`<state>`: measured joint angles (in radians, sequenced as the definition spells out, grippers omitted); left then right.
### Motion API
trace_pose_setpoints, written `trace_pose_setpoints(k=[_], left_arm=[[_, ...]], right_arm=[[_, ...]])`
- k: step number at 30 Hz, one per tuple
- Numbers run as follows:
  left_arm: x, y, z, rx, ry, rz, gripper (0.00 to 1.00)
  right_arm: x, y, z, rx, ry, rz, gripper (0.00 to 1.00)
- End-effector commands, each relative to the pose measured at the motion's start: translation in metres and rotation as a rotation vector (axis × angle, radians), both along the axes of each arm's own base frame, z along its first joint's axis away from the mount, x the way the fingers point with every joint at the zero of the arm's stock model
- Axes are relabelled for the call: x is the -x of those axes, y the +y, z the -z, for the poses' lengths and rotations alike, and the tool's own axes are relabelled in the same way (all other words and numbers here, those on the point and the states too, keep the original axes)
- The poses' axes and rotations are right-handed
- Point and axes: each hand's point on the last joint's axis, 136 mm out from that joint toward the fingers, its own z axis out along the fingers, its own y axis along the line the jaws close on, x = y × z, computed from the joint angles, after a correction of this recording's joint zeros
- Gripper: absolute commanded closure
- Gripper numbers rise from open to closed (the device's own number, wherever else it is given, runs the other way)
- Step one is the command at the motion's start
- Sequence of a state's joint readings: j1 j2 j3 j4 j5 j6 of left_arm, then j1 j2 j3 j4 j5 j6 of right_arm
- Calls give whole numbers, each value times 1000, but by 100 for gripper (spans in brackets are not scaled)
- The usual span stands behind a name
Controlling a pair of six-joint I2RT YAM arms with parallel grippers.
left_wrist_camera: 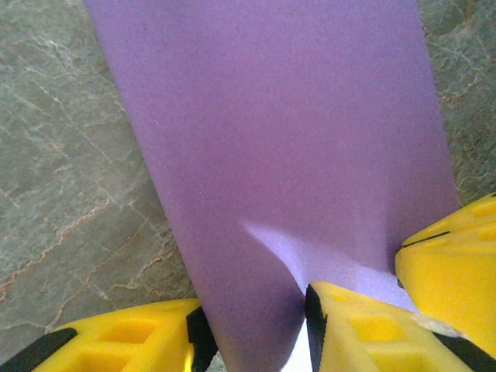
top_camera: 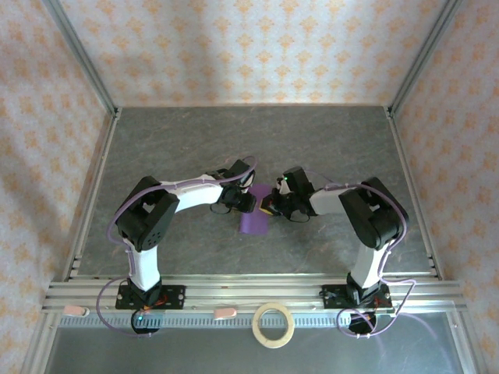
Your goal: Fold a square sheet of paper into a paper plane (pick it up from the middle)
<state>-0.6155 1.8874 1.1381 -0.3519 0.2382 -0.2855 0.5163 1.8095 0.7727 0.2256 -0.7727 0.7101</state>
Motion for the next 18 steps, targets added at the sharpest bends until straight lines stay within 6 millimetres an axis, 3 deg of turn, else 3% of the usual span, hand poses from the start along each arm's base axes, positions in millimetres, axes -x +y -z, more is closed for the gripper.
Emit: trace_pose_setpoints(k=[1, 6, 14, 18], left_arm=[[-10, 34, 39, -157, -19, -42, 55], [-15, 21, 14, -62, -42, -69, 52], [-28, 2, -75, 176, -168, -182, 44], [-28, -3, -102, 304, -194, -228, 46]], right_arm=[[20, -25, 40, 155, 76, 11, 100], [25, -32, 49, 205, 85, -15, 100], [23, -49, 50, 324, 71, -82, 100], [23, -60, 48, 356, 68, -104, 100]])
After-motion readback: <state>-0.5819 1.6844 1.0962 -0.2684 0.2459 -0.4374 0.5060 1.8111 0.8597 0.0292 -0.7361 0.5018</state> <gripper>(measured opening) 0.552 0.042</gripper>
